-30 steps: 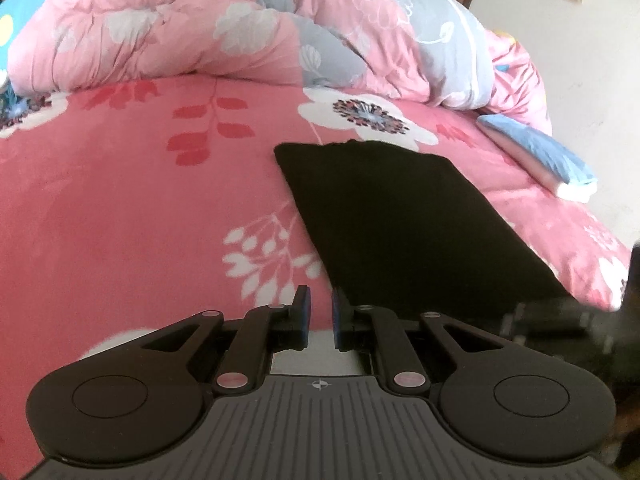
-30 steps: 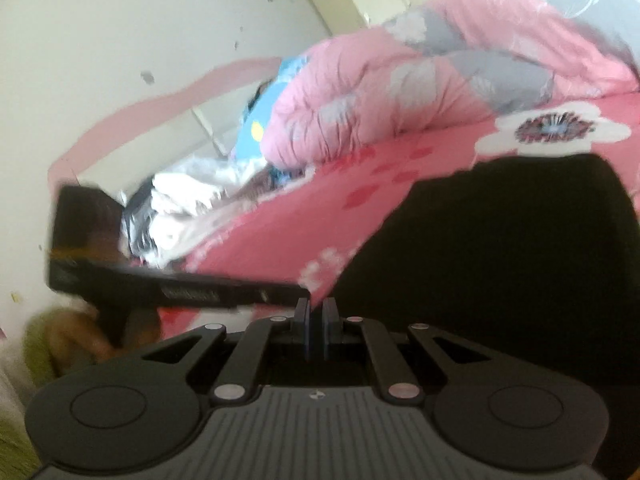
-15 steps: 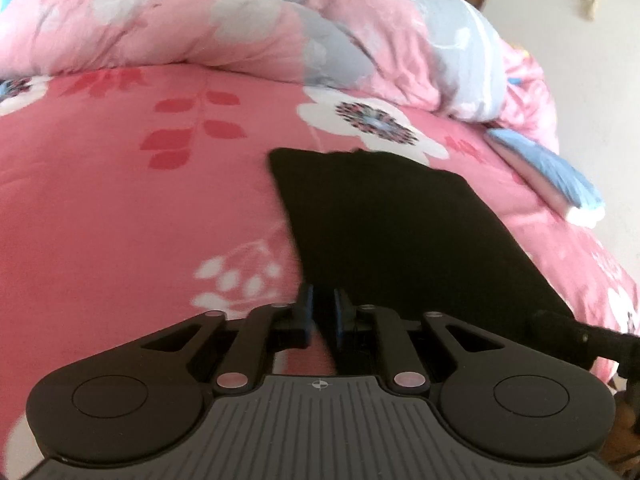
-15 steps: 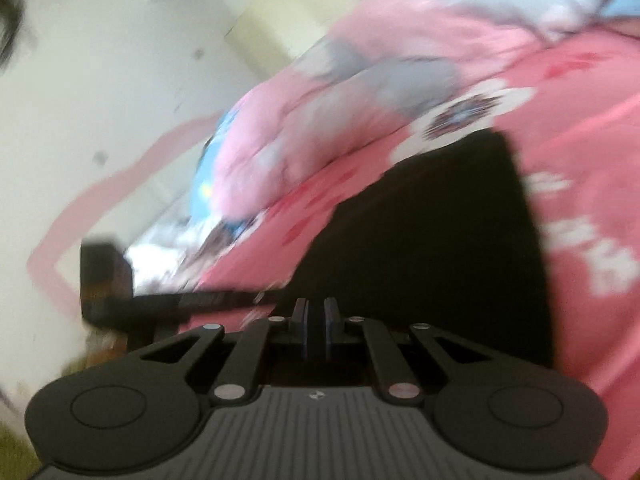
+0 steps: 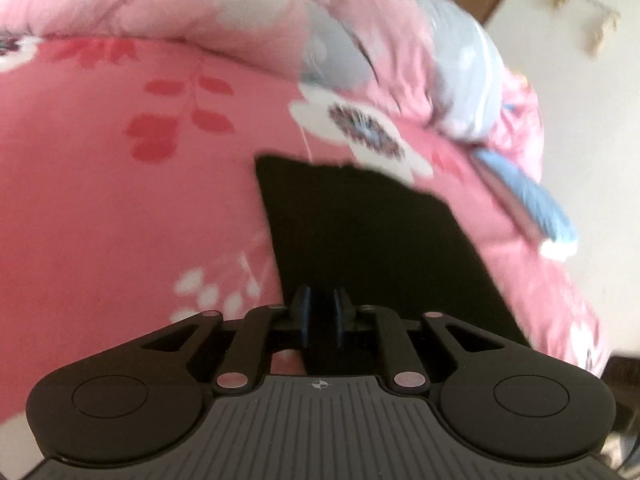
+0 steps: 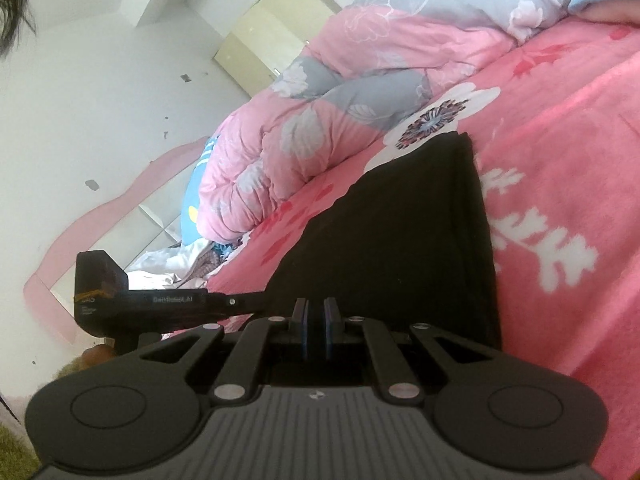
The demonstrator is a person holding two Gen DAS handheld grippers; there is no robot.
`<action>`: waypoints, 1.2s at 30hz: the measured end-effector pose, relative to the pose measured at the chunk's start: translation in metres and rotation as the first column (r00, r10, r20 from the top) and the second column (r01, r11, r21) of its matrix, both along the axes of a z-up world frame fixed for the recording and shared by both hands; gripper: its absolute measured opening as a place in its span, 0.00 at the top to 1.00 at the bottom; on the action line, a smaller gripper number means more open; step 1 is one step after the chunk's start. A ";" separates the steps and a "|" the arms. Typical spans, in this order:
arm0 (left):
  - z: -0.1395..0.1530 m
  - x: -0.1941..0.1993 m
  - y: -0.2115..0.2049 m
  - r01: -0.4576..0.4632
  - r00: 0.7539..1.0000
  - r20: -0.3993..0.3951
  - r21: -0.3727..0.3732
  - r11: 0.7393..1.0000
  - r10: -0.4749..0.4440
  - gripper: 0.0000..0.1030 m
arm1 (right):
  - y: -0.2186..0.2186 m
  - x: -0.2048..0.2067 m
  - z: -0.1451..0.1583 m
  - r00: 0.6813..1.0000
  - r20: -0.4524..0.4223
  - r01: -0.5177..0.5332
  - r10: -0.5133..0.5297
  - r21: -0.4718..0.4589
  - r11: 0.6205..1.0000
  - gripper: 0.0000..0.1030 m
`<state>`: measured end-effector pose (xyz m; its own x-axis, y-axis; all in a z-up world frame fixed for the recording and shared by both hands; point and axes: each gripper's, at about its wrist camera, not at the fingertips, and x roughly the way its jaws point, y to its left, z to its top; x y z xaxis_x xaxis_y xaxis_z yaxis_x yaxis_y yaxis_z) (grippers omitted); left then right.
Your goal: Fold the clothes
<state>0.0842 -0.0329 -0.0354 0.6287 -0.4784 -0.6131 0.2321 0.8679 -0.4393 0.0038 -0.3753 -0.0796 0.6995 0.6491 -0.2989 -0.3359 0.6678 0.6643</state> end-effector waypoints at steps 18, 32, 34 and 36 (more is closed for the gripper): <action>-0.008 0.088 -0.018 -0.079 0.997 0.009 0.033 0.996 0.078 0.87 | 0.002 0.002 -0.001 1.000 -0.002 -0.016 0.016 0.006 1.000 0.93; -0.011 0.100 -0.010 -0.142 0.989 0.036 0.006 0.990 0.141 0.64 | -0.002 0.019 0.029 0.999 -0.045 -0.017 0.016 -0.033 0.999 0.92; -0.019 0.107 -0.010 -0.147 0.989 0.004 0.020 0.989 0.147 0.64 | 0.003 0.036 0.049 0.999 -0.041 0.017 -0.022 -0.127 0.992 0.92; -0.025 0.108 -0.010 -0.145 0.989 -0.002 0.021 0.989 0.145 0.64 | 0.008 0.061 0.062 0.999 -0.020 0.035 -0.039 -0.188 0.982 0.92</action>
<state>0.1925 -0.0430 -0.0601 0.6880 -0.3697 -0.6245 0.1019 0.9012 -0.4213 0.0646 -0.3678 -0.0180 0.7133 0.5538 -0.4295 -0.2941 0.7928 0.5338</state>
